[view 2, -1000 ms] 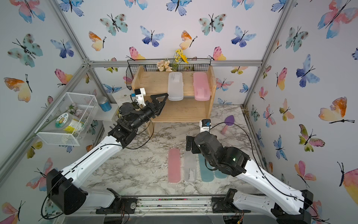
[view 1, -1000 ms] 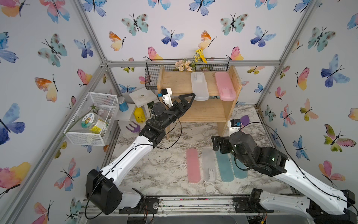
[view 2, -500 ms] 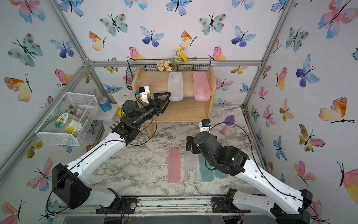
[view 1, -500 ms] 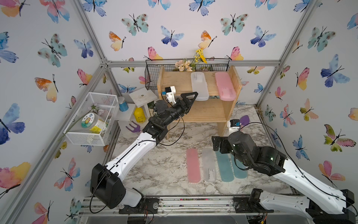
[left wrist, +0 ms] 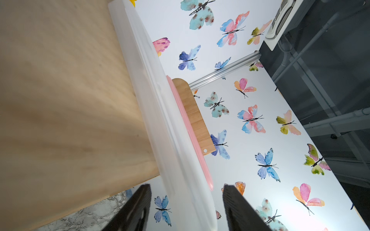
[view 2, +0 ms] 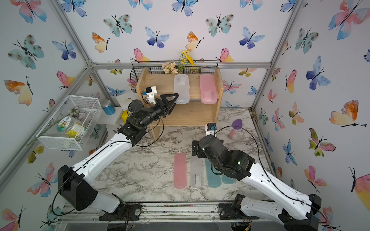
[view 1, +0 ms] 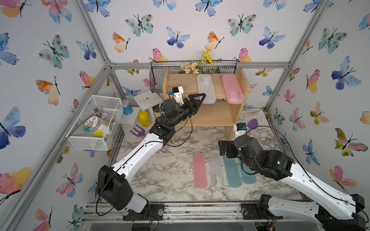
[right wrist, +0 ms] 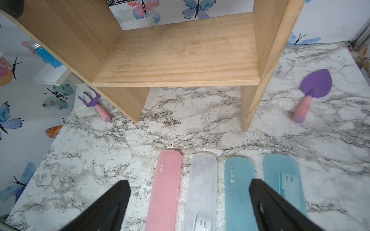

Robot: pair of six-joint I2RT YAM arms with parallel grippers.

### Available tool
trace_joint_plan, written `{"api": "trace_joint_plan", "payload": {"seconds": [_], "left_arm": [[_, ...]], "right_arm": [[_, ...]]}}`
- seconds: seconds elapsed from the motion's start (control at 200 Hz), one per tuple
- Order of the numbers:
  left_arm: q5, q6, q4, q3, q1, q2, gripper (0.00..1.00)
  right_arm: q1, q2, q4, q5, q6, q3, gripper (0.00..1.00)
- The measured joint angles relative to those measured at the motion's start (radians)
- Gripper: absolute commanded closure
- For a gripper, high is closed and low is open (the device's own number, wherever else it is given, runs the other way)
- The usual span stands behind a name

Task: Remove the pencil cases from the shelf
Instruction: Pick up the pencil case from the shelf.

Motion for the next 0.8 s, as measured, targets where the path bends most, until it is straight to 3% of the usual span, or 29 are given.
{"api": "trace_joint_plan", "payload": {"seconds": [0.471, 0.796], "left_arm": [[0.003, 0.008, -0.015, -0.001, -0.003, 0.000, 0.81], [0.001, 0.093, -0.008, -0.082, -0.003, -0.071, 0.89]], "right_arm": [[-0.004, 0.010, 0.000, -0.007, 0.000, 0.000, 0.01], [-0.006, 0.006, 0.002, -0.016, -0.018, 0.000, 0.01]]}}
